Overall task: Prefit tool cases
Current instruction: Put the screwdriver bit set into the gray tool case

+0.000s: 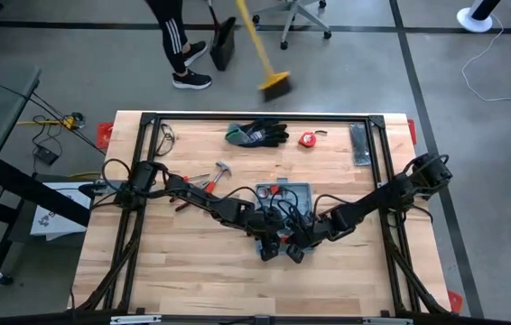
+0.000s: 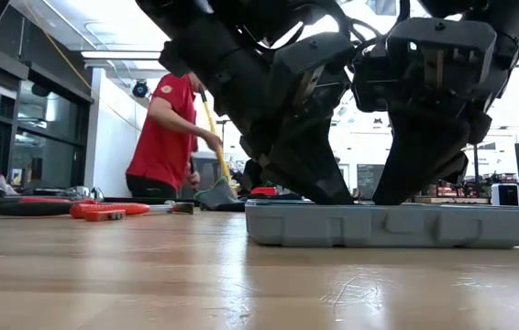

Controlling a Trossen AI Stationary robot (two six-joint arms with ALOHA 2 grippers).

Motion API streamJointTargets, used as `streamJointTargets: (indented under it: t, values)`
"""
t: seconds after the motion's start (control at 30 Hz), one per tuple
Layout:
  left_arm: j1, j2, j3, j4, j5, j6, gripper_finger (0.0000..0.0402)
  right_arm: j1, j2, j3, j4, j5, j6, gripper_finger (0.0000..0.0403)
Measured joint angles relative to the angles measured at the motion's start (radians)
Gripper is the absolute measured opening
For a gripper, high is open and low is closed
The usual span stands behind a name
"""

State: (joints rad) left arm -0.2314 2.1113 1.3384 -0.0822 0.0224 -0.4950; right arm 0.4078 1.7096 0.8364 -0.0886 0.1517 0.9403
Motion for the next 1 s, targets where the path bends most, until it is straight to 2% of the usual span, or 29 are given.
streamJointTargets:
  t: [1.0]
  values:
    - [-0.003, -0.010, 0.010, 0.008, 0.000, 0.000, 0.0000, -0.020, 0.018, 0.002, -0.019, -0.015, -0.021, 0.0000]
